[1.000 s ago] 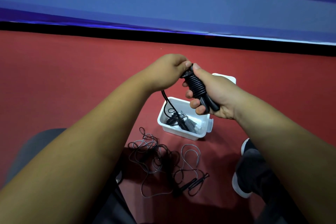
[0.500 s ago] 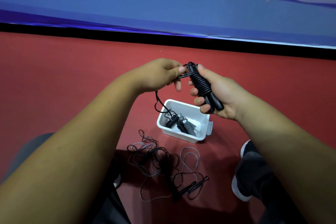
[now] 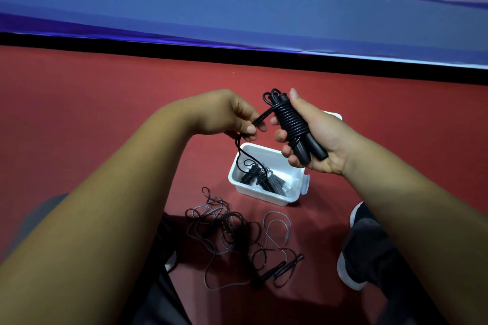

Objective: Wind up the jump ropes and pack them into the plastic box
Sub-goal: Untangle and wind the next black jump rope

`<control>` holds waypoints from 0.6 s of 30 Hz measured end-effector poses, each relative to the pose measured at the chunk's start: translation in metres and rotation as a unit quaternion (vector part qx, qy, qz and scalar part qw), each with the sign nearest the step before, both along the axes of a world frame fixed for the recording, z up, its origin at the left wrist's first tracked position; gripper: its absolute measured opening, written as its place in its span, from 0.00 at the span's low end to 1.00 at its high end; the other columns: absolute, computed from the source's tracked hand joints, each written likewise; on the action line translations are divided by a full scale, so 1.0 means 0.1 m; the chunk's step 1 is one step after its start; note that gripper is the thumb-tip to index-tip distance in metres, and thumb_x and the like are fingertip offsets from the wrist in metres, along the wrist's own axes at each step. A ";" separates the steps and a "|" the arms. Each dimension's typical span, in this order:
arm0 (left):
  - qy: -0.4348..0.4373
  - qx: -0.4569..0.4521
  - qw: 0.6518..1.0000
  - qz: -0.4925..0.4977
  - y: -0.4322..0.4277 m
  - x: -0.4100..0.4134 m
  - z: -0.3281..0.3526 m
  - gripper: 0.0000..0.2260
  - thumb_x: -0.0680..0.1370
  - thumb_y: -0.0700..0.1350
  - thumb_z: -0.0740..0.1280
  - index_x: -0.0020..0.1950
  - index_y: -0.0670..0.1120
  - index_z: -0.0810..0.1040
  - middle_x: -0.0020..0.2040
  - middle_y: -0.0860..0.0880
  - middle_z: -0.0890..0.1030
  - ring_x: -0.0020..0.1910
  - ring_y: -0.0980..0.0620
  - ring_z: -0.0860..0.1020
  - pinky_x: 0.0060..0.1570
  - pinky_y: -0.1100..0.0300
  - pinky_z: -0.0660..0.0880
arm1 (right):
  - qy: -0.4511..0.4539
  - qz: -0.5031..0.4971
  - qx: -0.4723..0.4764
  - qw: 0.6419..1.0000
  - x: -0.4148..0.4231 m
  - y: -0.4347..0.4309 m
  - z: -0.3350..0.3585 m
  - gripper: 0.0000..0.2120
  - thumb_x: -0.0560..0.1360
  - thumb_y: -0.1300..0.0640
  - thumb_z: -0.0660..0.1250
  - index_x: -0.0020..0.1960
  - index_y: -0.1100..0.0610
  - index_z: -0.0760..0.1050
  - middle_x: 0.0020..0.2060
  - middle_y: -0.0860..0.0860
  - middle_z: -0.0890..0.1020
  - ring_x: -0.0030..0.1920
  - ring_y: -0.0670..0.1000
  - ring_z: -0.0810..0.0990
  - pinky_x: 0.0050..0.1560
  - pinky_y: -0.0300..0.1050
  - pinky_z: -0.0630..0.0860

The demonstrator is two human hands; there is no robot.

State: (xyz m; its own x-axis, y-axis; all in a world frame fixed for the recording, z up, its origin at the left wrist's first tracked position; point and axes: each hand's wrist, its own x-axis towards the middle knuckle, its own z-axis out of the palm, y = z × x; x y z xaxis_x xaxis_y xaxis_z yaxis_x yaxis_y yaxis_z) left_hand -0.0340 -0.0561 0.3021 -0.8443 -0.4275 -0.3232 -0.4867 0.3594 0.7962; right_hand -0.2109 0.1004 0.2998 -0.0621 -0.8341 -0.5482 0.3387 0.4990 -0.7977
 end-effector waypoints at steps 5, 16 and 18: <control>-0.014 -0.038 0.999 0.011 0.01 -0.04 -0.09 0.06 0.79 0.40 0.74 0.54 0.46 0.87 0.44 0.48 0.88 0.44 0.54 0.86 0.45 0.66 0.80 | -0.033 0.036 0.005 0.999 0.02 0.03 -0.03 0.28 0.80 0.28 0.60 0.52 0.54 0.77 0.34 0.50 0.75 0.27 0.50 0.74 0.23 0.38 0.68; 0.042 -0.068 0.996 -0.028 0.11 -0.13 -0.10 0.17 0.78 0.33 0.70 0.43 0.56 0.85 0.40 0.53 0.85 0.40 0.58 0.79 0.46 0.58 0.79 | -0.082 0.196 0.040 0.976 0.07 0.14 -0.07 0.30 0.79 0.33 0.60 0.69 0.52 0.82 0.33 0.53 0.75 0.24 0.49 0.72 0.22 0.35 0.67; 0.050 -0.067 0.996 -0.024 0.11 -0.14 -0.10 0.12 0.77 0.33 0.69 0.49 0.49 0.86 0.45 0.45 0.86 0.41 0.56 0.80 0.46 0.58 0.78 | -0.068 0.230 0.042 0.970 0.09 0.15 -0.10 0.29 0.79 0.33 0.61 0.75 0.46 0.77 0.35 0.54 0.77 0.24 0.50 0.74 0.24 0.37 0.70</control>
State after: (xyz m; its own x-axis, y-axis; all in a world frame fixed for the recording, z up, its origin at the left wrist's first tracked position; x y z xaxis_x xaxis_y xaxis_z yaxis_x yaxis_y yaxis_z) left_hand -0.0478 -0.0450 0.2926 -0.8901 -0.4193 -0.1785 -0.3865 0.4871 0.7832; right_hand -0.2017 0.1156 0.2898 0.3826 -0.7085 -0.5930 0.1640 0.6837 -0.7111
